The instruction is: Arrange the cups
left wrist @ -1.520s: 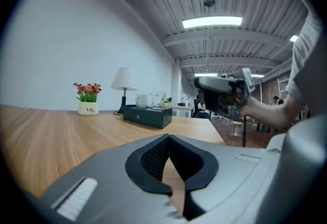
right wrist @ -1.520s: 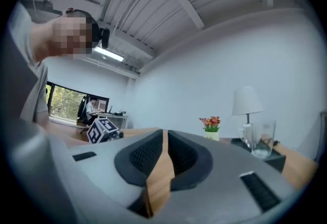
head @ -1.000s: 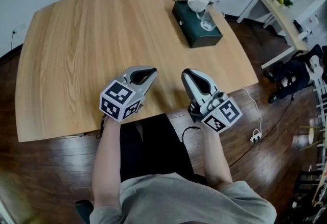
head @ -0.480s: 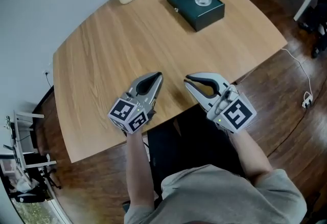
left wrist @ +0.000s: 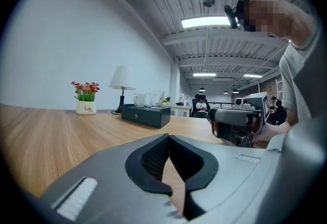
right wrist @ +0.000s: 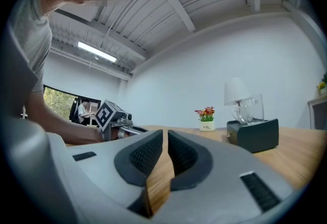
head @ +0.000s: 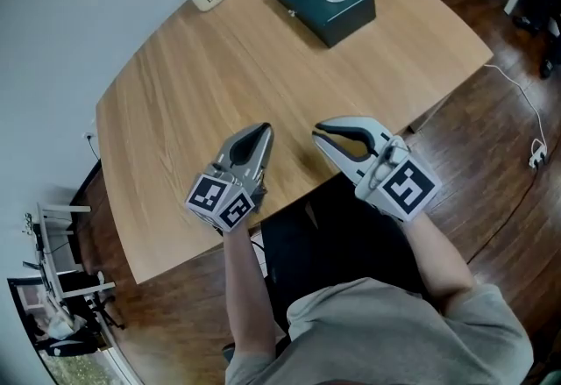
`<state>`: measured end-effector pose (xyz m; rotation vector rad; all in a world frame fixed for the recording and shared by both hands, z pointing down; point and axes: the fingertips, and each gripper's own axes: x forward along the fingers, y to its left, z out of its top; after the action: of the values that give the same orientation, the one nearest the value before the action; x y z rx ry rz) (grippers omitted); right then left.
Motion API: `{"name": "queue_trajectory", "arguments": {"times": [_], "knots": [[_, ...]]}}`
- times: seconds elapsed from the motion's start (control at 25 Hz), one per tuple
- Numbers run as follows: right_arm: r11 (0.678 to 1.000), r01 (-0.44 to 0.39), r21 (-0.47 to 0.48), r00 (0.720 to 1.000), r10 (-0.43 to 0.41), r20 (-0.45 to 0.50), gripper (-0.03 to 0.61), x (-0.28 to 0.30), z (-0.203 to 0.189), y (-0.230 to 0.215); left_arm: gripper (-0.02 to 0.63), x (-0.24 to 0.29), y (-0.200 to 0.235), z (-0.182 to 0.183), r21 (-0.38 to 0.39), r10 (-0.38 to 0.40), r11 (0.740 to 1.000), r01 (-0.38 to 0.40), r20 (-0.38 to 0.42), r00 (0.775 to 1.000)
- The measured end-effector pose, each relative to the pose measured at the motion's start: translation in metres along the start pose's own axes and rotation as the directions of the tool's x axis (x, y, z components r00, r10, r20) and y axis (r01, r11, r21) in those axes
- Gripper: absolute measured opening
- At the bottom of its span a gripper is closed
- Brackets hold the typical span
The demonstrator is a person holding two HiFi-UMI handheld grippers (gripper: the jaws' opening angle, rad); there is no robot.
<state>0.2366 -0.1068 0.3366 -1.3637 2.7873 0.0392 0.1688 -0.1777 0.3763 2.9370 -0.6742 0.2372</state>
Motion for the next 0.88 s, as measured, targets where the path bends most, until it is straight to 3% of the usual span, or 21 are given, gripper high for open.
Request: {"name": "queue_trajectory", "arguments": {"times": [0.4, 0.88], "knots": [[0.999, -0.010, 0.042, 1.000, 0.009, 0.015, 0.038, -0.0019, 0.0019, 0.0012, 0.011, -0.0008, -0.0005, 0.0001, 0.010, -0.002, 1.000, 0.002, 0.001, 1.000], [0.999, -0.037, 0.026, 0.998, 0.035, 0.057, 0.035, -0.0044, 0.0061, -0.0007, 0.011, -0.0002, 0.0004, 0.0006, 0.007, -0.002, 1.000, 0.002, 0.004, 1.000]]}}
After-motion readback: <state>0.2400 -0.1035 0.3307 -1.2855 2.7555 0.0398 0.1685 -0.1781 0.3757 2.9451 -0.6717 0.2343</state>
